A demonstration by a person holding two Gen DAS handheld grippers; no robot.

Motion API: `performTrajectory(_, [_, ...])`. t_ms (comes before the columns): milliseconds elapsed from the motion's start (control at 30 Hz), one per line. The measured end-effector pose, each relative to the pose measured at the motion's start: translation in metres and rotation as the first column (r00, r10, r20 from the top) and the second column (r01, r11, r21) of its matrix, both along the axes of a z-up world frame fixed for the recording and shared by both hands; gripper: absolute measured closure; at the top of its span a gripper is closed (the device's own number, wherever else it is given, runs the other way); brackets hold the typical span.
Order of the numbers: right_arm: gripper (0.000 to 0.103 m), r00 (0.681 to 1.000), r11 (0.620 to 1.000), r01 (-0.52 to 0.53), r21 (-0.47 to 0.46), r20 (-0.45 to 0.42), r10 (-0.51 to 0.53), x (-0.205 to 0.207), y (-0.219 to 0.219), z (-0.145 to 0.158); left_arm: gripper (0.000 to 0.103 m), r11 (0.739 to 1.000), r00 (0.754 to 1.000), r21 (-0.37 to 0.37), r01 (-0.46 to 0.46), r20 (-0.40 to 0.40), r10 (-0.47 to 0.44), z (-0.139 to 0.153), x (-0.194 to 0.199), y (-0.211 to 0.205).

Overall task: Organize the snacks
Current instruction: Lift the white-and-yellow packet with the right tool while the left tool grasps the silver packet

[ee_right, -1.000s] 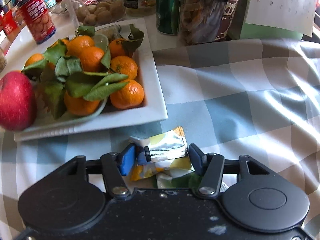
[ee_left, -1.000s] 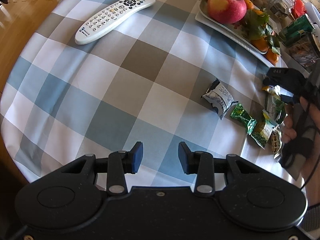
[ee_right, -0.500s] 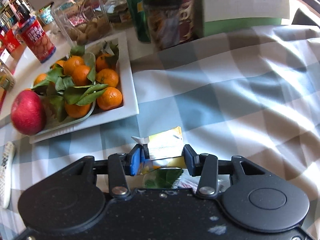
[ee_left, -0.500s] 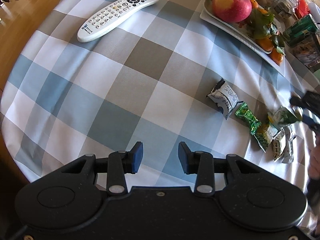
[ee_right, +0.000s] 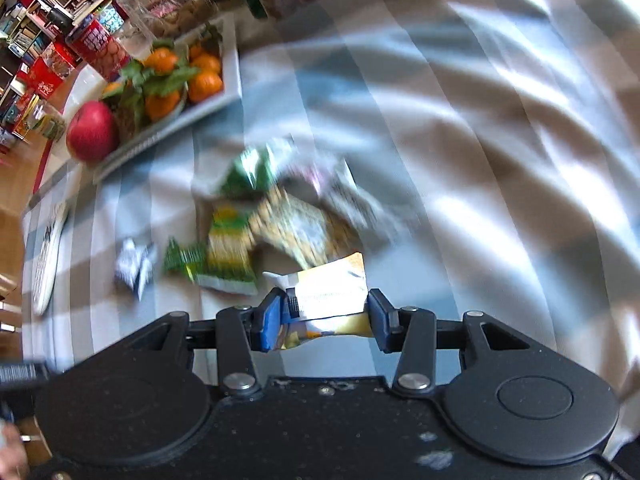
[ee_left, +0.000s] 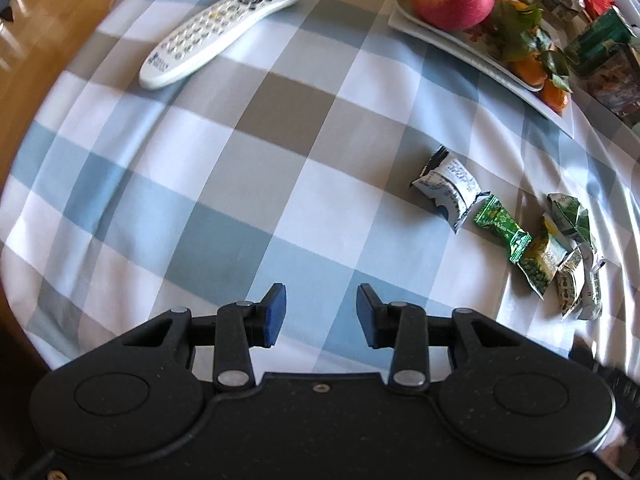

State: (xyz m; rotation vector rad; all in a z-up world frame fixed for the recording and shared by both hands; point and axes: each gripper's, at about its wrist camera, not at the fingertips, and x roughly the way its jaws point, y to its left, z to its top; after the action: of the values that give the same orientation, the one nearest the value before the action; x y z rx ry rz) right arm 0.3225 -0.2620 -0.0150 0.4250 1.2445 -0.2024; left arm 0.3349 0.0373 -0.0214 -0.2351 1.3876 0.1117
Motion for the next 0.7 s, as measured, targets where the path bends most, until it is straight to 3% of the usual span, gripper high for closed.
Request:
performTrajectory(200, [0.056, 0.999, 0.998, 0.024, 0.061, -0.025, -0.022, -0.040, 0.000, -0.007, 0.055, 1.000, 0.997, -0.006, 0.022, 0.072, -0.021, 0.002, -0.001, -0.007])
performTrajectory(433, [0.056, 0.995, 0.995, -0.102, -0.005, 0.009, 0.102, -0.049, 0.022, 0.005, 0.054, 0.996, 0.978, 0.003, 0.088, 0.187, -0.087, 0.007, -0.006, -0.021])
performTrajectory(700, [0.056, 0.993, 0.993, -0.117, 0.034, -0.012, 0.117, -0.052, 0.021, 0.005, 0.054, 0.995, 0.981, -0.005, 0.101, 0.170, -0.099, 0.007, 0.026, -0.044])
